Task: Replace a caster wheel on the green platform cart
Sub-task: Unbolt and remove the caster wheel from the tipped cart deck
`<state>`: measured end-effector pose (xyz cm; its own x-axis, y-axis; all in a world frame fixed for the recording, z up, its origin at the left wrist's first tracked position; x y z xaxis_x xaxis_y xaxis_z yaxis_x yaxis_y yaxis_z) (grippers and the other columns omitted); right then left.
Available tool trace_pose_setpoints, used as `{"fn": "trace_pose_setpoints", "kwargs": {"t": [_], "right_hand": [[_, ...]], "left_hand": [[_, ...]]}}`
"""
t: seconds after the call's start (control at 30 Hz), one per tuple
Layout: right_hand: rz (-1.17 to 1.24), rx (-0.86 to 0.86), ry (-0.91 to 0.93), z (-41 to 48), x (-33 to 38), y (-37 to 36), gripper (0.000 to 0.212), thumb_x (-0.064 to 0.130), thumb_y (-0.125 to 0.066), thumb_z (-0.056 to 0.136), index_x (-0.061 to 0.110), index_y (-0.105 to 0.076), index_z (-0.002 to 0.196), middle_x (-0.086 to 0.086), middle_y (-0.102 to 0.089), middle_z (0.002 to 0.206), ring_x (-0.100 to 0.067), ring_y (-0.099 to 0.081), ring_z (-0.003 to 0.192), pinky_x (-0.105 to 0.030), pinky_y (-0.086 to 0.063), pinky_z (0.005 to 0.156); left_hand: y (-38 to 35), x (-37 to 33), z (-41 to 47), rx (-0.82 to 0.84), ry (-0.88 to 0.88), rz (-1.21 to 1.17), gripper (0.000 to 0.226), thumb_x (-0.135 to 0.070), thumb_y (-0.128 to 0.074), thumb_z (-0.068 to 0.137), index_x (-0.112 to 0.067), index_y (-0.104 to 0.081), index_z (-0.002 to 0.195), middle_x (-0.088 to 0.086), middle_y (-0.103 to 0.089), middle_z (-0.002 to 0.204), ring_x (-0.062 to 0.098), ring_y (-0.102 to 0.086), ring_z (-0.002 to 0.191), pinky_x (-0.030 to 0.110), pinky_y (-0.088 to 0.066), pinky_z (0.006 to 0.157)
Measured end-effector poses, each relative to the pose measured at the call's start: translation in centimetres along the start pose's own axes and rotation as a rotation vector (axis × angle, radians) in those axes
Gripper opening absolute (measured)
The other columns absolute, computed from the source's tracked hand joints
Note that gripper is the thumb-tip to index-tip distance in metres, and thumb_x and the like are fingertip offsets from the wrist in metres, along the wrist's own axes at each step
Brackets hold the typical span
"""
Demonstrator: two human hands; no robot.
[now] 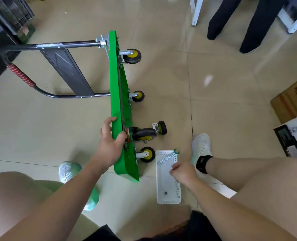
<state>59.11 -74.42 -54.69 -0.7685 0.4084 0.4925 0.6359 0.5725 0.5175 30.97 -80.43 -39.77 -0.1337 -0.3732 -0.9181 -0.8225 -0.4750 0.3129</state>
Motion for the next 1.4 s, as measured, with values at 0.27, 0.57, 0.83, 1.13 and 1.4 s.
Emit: {"fn": "trace_pose_setpoints", "kwargs": {"t": [0.27, 0.57, 0.83, 1.13, 1.4], "right_hand": [[-0.300, 0.047, 0.084, 1.3, -1.3, -3.4, 0.020, 0.019, -0.068, 0.090, 0.009, -0.070, 0.107, -0.004, -0.069, 0.111, -0.019, -0.064, 0.097, -0.026, -0.051, 0.079], [-0.019, -0.017, 0.122, 0.7, 5.3, 0.4, 0.022, 0.020, -0.062, 0.090, 0.020, -0.063, 0.068, -0.002, -0.068, 0.073, -0.027, -0.067, 0.072, -0.031, -0.048, 0.062], [0.052, 0.099, 0.370, -3.1, 17.6, 5.3, 0.014, 0.021, -0.068, 0.093, 0.029, -0.072, 0.082, 0.002, -0.072, 0.074, -0.004, -0.065, 0.054, -0.020, -0.046, 0.048], [-0.187, 0.283, 0.536, 1.0, 25.3, 1.9, 0.012, 0.033, -0.064, 0.098, 0.029, -0.072, 0.106, 0.022, -0.061, 0.087, -0.002, -0.060, 0.086, -0.023, -0.044, 0.076], [-0.504, 0.521, 0.464, 4.5, 25.2, -3.2, 0.042, 0.057, -0.052, 0.097, 0.021, -0.074, 0.097, -0.001, -0.073, 0.087, -0.021, -0.068, 0.086, -0.036, -0.055, 0.088]], "left_hand": [[-0.1, -0.3, -0.4, 0.035, 0.016, 0.007, 0.043, -0.040, -0.057, 0.089, -0.068, -0.038, 0.116, 0.010, -0.051, 0.134, 0.028, -0.068, 0.102, 0.051, -0.060, 0.089], [0.4, -0.4, 0.2, 0.082, 0.001, 0.086, 0.045, -0.027, -0.054, 0.103, -0.057, -0.032, 0.128, 0.002, -0.043, 0.135, 0.016, -0.065, 0.101, 0.045, -0.056, 0.096], [1.3, -1.8, 2.7, 0.140, -0.040, 0.198, 0.044, -0.018, -0.045, 0.107, -0.047, -0.032, 0.137, -0.001, -0.036, 0.131, -0.001, -0.061, 0.076, 0.006, -0.044, 0.066], [1.0, -1.7, 6.8, 0.185, -0.066, 0.167, 0.056, -0.015, -0.051, 0.102, -0.051, -0.031, 0.140, -0.008, -0.034, 0.142, -0.010, -0.048, 0.116, 0.009, -0.041, 0.094], [0.7, -0.7, 7.2, 0.209, -0.072, 0.059, 0.062, -0.037, -0.050, 0.084, -0.065, -0.032, 0.136, -0.016, -0.041, 0.145, 0.009, -0.051, 0.129, 0.039, -0.044, 0.111]]}}
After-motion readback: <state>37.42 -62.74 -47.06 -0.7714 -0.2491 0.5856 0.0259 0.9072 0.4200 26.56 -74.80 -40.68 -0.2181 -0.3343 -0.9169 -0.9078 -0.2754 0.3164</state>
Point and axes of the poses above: each hand's wrist, its own z-axis towards the middle knuckle, its own y-axis out of the back of the hand, x = y × z, the point moved 6 cm from there along z, towards the middle knuckle
